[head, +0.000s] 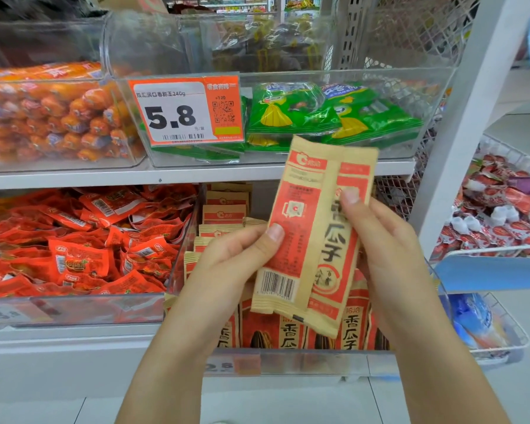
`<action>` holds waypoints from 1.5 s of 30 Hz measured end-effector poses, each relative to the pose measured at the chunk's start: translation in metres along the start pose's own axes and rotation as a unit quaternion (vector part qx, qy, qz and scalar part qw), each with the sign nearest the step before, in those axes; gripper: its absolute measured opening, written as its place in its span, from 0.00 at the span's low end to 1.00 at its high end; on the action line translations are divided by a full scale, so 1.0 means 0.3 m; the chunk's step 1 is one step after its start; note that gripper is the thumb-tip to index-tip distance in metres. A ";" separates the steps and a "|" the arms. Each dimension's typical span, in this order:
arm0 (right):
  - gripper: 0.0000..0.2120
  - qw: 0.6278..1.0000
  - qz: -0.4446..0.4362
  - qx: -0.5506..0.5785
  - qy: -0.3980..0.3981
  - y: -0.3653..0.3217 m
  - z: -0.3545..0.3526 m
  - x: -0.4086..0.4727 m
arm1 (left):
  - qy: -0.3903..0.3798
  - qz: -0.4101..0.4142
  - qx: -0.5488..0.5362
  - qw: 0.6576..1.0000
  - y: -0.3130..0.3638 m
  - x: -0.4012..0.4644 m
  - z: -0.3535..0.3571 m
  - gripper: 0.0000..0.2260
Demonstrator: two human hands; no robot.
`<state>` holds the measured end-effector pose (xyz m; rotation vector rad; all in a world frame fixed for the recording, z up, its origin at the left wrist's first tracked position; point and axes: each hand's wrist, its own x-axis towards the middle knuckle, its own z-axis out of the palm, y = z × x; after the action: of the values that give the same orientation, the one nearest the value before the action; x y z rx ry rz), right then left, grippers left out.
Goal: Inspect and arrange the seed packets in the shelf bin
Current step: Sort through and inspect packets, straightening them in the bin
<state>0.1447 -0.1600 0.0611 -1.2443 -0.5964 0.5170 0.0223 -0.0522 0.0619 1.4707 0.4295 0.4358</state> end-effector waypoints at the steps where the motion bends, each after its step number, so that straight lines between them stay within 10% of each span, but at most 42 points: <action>1: 0.12 1.000 -0.005 0.005 0.022 0.000 -0.002 0.003 | -0.006 -0.010 0.005 1.000 0.004 -0.001 0.000 0.17; 7: 0.18 0.995 -0.031 0.005 0.099 0.012 -0.007 0.010 | 0.097 0.080 0.061 0.990 -0.009 0.016 0.043 0.08; 12: 0.18 0.997 -0.061 -0.033 0.043 0.014 0.023 -0.012 | 0.209 0.260 0.232 0.914 -0.020 0.014 0.061 0.05; 19: 0.22 0.988 -0.121 -0.095 -0.011 0.032 0.067 -0.037 | 0.304 0.252 0.347 0.851 -0.022 0.018 0.062 0.13; 39: 0.23 0.988 -0.120 -0.094 -0.012 0.038 0.052 -0.030 | 0.203 0.167 0.050 0.964 -0.024 0.022 0.057 0.04; 45: 0.21 0.987 -0.091 -0.040 0.125 0.005 -0.028 0.004 | 0.117 0.074 0.075 0.988 -0.015 0.017 0.018 0.16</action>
<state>0.1512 -0.1648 0.0580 -1.2918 -0.5148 0.1810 0.0295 -0.0545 0.0576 1.6108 0.5508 0.7115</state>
